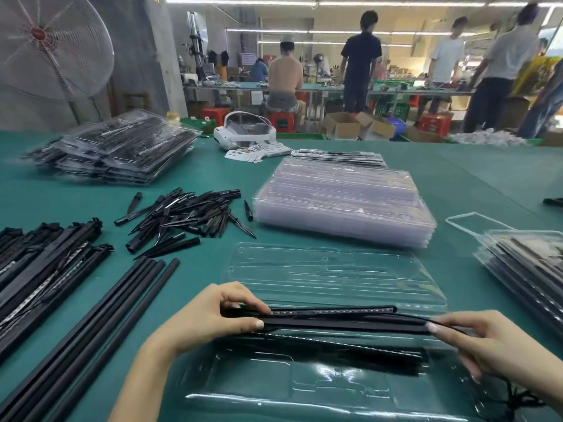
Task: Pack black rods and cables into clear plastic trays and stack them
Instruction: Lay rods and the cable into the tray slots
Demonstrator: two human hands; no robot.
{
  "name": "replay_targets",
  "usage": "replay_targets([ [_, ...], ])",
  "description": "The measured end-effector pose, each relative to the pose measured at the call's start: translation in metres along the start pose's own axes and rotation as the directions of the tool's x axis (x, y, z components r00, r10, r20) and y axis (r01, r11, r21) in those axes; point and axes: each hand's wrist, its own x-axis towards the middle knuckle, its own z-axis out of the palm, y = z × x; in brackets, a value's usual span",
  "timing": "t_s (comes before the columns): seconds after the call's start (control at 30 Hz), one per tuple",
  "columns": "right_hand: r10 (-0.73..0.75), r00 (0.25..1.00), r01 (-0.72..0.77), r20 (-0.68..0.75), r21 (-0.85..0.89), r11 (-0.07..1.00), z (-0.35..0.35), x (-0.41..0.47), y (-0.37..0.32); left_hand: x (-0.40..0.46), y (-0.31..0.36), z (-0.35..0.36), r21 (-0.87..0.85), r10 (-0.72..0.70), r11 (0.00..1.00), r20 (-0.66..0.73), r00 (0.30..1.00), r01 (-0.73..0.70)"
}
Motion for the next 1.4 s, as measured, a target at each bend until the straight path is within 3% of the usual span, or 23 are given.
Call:
replay_targets([
  [0.4, 0.038, 0.994, -0.043, 0.098, 0.046, 0.998, -0.012, 0.0, 0.008, 0.001, -0.003, 0.0, 0.077, 0.01, 0.997, 0.076, 0.997, -0.016],
  [0.57, -0.057, 0.998, 0.055, 0.018, 0.118, 0.992, -0.014, 0.0, 0.001, 0.0, -0.005, -0.002, 0.046, -0.008, 0.999, 0.085, 0.996, 0.004],
  [0.8, -0.068, 0.995, 0.08, -0.072, 0.191, 0.978, -0.012, -0.002, 0.001, -0.002, -0.009, -0.006, -0.019, -0.037, 0.999, 0.1, 0.994, 0.039],
  [1.0, -0.161, 0.974, 0.207, -0.157, 0.351, 0.913, -0.013, -0.008, -0.008, -0.003, -0.012, -0.007, -0.013, -0.047, 0.999, 0.086, 0.995, 0.049],
  [1.4, -0.087, 0.992, 0.113, -0.088, 0.355, 0.928, -0.017, -0.005, -0.002, -0.006, -0.004, -0.006, 0.004, -0.073, 0.997, 0.14, 0.987, 0.073],
])
